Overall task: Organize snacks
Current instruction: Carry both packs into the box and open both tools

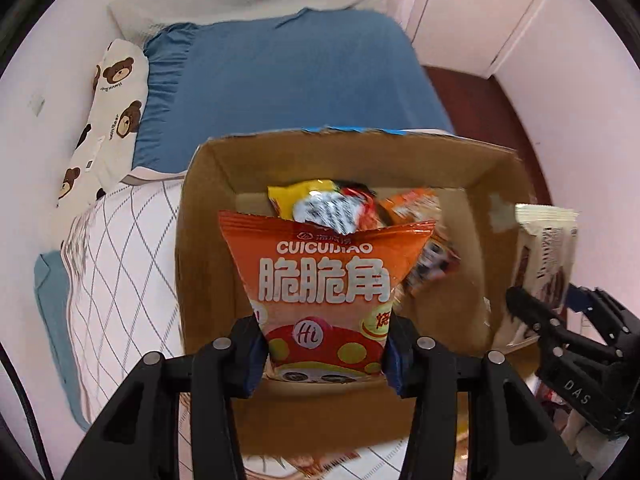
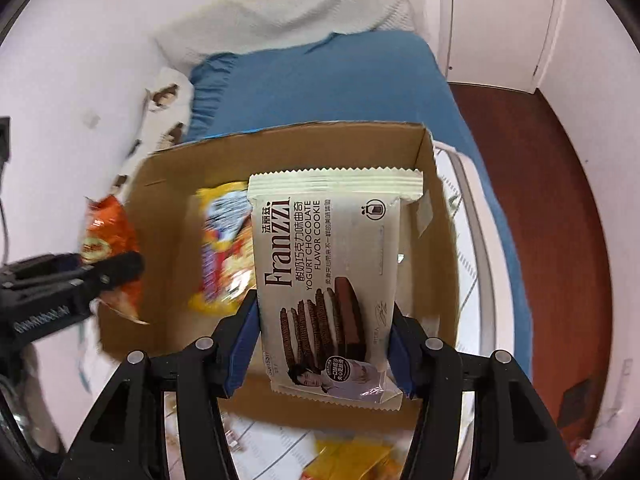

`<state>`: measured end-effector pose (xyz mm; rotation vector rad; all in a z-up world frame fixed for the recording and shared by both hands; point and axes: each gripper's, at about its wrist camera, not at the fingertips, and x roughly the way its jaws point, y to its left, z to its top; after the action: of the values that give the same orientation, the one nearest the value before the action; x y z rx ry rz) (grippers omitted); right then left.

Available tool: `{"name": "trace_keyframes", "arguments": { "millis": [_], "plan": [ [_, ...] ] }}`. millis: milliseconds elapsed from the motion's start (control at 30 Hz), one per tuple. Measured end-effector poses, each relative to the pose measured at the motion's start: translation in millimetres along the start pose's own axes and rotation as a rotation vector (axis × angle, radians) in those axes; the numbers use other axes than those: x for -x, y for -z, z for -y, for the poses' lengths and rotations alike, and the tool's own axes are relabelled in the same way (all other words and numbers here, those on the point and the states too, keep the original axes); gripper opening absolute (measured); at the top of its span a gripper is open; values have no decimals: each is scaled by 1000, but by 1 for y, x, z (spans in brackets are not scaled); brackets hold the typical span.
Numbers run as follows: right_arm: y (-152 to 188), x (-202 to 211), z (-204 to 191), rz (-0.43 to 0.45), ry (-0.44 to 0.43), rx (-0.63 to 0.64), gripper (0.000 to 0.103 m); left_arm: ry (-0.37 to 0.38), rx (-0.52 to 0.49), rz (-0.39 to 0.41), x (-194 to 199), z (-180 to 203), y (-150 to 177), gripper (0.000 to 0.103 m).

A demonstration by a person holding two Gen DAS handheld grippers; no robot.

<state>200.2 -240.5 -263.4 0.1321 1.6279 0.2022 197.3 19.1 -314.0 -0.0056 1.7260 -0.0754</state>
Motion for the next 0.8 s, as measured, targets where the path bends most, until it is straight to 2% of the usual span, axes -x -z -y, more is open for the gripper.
{"name": "trace_keyframes", "arguments": {
  "millis": [200, 367, 433, 467, 500, 533, 800],
  "plan": [
    [-40, -40, 19, -42, 44, -25, 59, -41, 7, -68, -42, -13, -32, 44],
    [-58, -69, 34, -74, 56, -36, 61, -56, 13, -128, -69, -23, -43, 45],
    [-60, -75, 39, -105, 47, -63, 69, -35, 23, -135, -74, -26, -46, 56],
    [-61, -78, 41, -116, 37, -72, 86, -18, 25, -124, -75, -28, -48, 74],
    [-63, -80, 43, -120, 26, -78, 90, 0, 25, -108, -75, -28, -49, 92],
    [-61, -80, 44, -119, 9, -87, 90, 9, 29, -99, -76, -29, -49, 94],
    [-53, -93, 41, -141, 39, -113, 92, 28, 22, -101, -77, -22, -43, 95]
  ]
}}
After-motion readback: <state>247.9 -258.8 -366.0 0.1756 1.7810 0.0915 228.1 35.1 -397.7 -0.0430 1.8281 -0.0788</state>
